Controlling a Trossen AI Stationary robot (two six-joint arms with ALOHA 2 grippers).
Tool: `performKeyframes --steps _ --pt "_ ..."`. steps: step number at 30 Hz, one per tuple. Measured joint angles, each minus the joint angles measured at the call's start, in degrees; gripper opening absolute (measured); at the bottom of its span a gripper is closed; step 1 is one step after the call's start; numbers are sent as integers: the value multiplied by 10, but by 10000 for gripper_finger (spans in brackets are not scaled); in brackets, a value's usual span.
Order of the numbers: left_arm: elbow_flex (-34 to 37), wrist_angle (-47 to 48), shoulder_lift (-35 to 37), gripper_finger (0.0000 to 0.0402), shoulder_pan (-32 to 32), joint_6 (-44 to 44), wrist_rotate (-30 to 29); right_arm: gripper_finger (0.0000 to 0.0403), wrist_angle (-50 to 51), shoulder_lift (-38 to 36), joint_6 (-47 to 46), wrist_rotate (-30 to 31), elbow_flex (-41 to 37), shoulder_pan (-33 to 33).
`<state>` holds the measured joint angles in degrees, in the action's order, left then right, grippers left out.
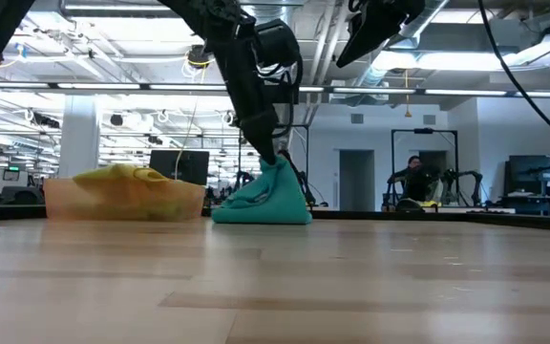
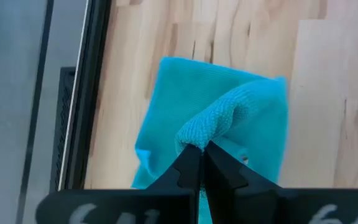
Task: Fold microfiber towels
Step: Fold the blue microfiber towel
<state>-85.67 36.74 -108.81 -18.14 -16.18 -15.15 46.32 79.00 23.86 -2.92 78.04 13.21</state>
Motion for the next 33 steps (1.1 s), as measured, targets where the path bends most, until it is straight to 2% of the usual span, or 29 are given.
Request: performKeyframes --steps 6,11,17,23,29,31,33 --pt "1 -37 -13 1 -9 -3 -10 221 0 0 0 -1 0 0" --pt "1 -57 -38 20 -11 -3 -13 221 6 0 0 -1 0 0" --pt "-1 -81 -70 66 -11 -20 -34 221 23 1 0 -1 0 0" --pt "-11 -85 -78 127 -10 -8 -101 221 27 0 0 -2 0 0" --pt "-49 -38 -77 158 -13 24 -115 221 28 0 0 -2 0 0" --pt "-75 13 -76 159 -12 51 -102 221 28 0 0 -2 0 0" --pt "-103 62 -74 158 -11 80 -59 221 30 0 0 -2 0 0"
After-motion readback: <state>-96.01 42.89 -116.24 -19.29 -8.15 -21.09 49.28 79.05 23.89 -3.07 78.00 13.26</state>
